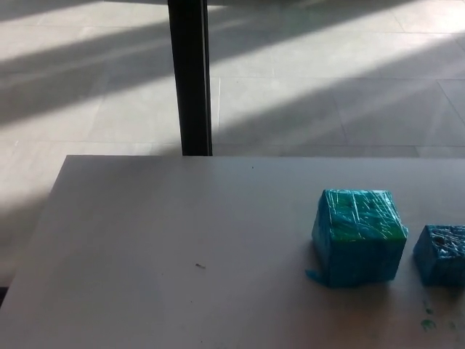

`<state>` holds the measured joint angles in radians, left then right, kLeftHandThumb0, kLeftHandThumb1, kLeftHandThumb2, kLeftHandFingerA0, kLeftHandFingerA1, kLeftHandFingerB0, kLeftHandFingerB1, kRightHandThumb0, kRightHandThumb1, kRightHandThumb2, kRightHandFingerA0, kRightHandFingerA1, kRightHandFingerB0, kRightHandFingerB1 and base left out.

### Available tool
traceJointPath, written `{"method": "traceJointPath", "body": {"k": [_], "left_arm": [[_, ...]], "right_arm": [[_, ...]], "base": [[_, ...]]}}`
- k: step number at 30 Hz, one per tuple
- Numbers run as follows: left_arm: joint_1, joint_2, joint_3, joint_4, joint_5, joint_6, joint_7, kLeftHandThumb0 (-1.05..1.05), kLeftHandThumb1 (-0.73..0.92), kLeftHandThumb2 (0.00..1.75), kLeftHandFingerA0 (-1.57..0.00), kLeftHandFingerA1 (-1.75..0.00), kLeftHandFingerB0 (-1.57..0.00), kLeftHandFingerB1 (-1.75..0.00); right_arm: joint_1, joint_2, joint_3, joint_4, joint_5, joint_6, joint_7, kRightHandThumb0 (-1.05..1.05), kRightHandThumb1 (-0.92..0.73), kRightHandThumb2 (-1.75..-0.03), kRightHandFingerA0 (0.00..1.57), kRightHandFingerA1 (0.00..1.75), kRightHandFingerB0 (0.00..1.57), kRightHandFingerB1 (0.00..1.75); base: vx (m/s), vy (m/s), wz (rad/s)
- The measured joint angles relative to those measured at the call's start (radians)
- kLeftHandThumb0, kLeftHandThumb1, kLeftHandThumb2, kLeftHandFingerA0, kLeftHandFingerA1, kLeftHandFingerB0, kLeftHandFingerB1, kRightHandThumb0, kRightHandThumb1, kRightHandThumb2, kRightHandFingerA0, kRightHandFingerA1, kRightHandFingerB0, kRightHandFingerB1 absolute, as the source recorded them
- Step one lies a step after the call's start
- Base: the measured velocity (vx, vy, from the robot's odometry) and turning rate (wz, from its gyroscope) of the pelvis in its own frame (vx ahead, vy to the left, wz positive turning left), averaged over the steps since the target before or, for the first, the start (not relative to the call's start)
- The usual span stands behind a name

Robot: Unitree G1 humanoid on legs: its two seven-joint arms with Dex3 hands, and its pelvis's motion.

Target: The robot uses its right hand to pick up the small cube kept on the middle on the desk and place it on the bigger cube kept next to it

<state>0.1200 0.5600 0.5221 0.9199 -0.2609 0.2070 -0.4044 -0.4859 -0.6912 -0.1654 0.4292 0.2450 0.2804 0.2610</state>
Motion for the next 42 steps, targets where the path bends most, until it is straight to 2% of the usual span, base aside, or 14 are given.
{"method": "traceJointPath", "body": {"k": [7,8,11,14,19,21,23,26,27,37,38,39,40,42], "left_arm": [[0.004,0.000,0.005,-0.022,-0.008,0.008,0.000,-0.84,0.85,0.66,-0.28,-0.49,-0.29,-0.38],[0.005,0.000,0.005,-0.025,-0.009,0.008,0.000,-0.83,0.85,0.66,-0.26,-0.47,-0.30,-0.38],[0.003,0.001,0.003,-0.018,-0.011,0.008,0.000,-0.84,0.84,0.66,-0.29,-0.47,-0.31,-0.37],[0.002,0.001,0.001,-0.007,-0.013,0.008,0.000,-0.83,0.84,0.66,-0.30,-0.47,-0.29,-0.37],[0.004,0.001,0.000,-0.013,-0.017,0.008,0.000,-0.83,0.86,0.66,-0.27,-0.46,-0.29,-0.37],[0.004,0.001,0.000,-0.014,-0.017,0.008,0.000,-0.81,0.66,1.08,-0.19,-0.53,-0.24,-0.50],[0.004,0.001,-0.001,-0.015,-0.017,0.008,0.001,-0.83,0.84,0.66,-0.28,-0.46,-0.30,-0.37],[0.002,0.001,-0.001,-0.015,-0.017,0.008,0.001,-0.80,0.66,1.08,-0.22,-0.57,-0.22,-0.50],[0.002,0.001,-0.001,-0.016,-0.017,0.008,0.001,-0.83,0.84,0.66,-0.27,-0.47,-0.29,-0.37],[-0.007,0.006,0.000,0.001,-0.018,0.008,0.004,-0.82,0.85,0.66,-0.28,-0.45,-0.30,-0.36],[-0.007,0.007,0.000,0.001,-0.018,0.008,0.004,-0.84,0.69,1.09,-0.30,-0.57,-0.20,-0.47],[-0.007,0.008,0.000,0.000,-0.018,0.008,0.004,-0.84,0.69,1.09,-0.30,-0.57,-0.20,-0.47],[-0.009,0.009,0.000,0.000,-0.018,0.008,0.005,-0.84,0.85,0.66,-0.34,-0.50,-0.31,-0.38],[-0.010,0.009,0.003,-0.001,-0.020,0.008,0.006,-0.91,0.79,0.75,-0.31,-0.52,-0.27,-0.39]], "right_arm": [[-0.051,0.004,0.145,0.059,-0.068,-0.045,0.089,-0.68,-0.52,-0.87,0.17,0.54,0.05,0.38],[-0.057,0.006,0.161,0.068,-0.077,-0.051,0.099,-0.36,-0.47,-1.02,0.03,0.52,0.00,0.50],[-0.071,0.009,0.202,0.087,-0.106,-0.074,0.128,-0.70,-0.44,-0.84,0.08,0.52,0.01,0.22],[-0.094,0.009,0.267,0.111,-0.150,-0.099,0.149,-0.94,-0.55,-0.89,0.00,0.07,0.00,0.00],[-0.142,0.009,0.366,0.133,-0.222,-0.113,0.159,-0.93,-0.45,-0.78,0.00,0.00,0.00,0.00],[-0.164,0.008,0.403,0.140,-0.248,-0.113,0.161,-0.97,-0.55,-0.58,0.00,0.00,0.00,0.00],[-0.189,0.008,0.439,0.148,-0.276,-0.112,0.162,-0.98,-0.55,-0.57,0.00,0.00,0.00,0.00],[-0.221,0.008,0.489,0.161,-0.318,-0.107,0.162,-1.02,-0.57,-0.58,0.00,0.00,0.00,0.00],[-0.234,0.008,0.510,0.171,-0.336,-0.104,0.162,-1.02,-0.56,-0.59,0.00,0.00,0.00,0.00],[-0.273,0.033,0.630,0.270,-0.476,-0.087,0.163,-0.87,-0.53,-0.57,0.00,0.00,0.00,0.00],[-0.273,0.041,0.636,0.278,-0.487,-0.087,0.163,-0.87,-0.42,-0.75,0.00,0.00,0.00,0.01],[-0.273,0.051,0.641,0.289,-0.500,-0.087,0.163,-0.87,-0.42,-0.75,0.00,0.00,0.00,0.01],[-0.273,0.060,0.646,0.300,-0.511,-0.087,0.163,-0.84,-0.53,-0.58,0.00,0.00,0.00,0.00],[-0.273,0.080,0.654,0.324,-0.531,-0.087,0.162,-0.84,-0.43,-0.77,0.00,0.01,0.00,0.02]], "base": [[0.00,0.000,0.00],[0.00,0.000,0.00],[0.00,0.000,0.00],[0.00,0.000,0.00],[0.00,0.000,0.00],[0.00,0.000,0.00],[0.00,0.000,0.00],[0.00,0.000,0.00],[0.00,0.000,0.00],[0.00,0.000,0.00],[0.00,0.000,0.00],[0.00,0.000,0.00],[0.00,0.000,0.00],[0.00,0.000,0.00]]}}
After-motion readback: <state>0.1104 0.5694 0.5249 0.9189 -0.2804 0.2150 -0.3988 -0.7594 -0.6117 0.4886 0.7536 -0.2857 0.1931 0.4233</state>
